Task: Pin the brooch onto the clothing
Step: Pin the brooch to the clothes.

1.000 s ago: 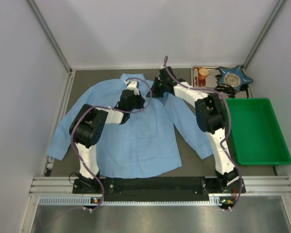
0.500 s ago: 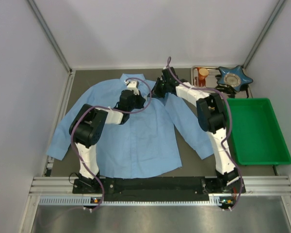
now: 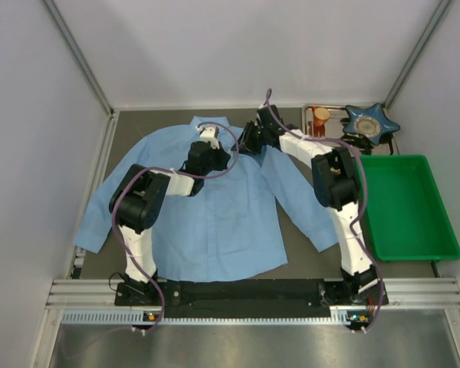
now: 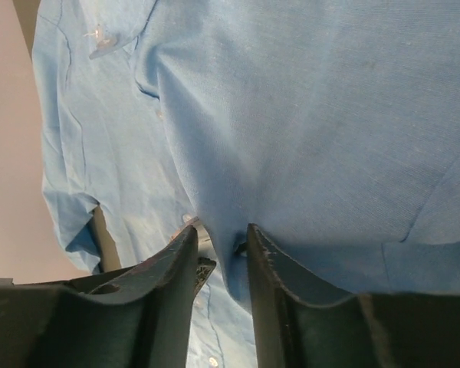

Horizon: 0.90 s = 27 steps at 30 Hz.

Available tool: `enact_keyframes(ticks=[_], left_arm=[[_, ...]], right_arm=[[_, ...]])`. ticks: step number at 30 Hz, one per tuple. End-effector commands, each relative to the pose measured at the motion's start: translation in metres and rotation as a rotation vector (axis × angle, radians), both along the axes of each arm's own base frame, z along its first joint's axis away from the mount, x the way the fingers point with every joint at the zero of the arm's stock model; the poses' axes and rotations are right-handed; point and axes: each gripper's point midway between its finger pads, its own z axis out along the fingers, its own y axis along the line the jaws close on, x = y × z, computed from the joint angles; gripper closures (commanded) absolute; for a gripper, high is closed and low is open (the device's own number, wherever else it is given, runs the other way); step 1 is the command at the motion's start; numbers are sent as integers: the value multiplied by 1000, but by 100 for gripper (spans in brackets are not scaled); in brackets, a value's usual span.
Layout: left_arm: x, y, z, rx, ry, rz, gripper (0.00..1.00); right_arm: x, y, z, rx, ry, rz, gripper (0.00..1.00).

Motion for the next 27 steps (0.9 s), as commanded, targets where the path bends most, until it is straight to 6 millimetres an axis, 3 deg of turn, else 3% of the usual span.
enact_keyframes(ticks=[1,4,13,20,24,27], left_arm=[[9,-22,81,-138,-206,-68,100],[10,-21,82,-153,-198,-64,100],[11,-26,79,-181,-186,-77,100],[12,-24,76,-180,-174,-70,100],[12,-22,69,-167,-158,-62,100],[13,-17,66,-173,-140,-48,100]], right_arm=[[19,-12,28,17,-84,-23,62],[21,-13,33,27,-102,-10,54],[23,-14,47,73,-132,16,54],[30,-18,69,125,-184,41,54],[28,-16,78,156,-206,79,46],[26,-18,80,154,-208,80,48]])
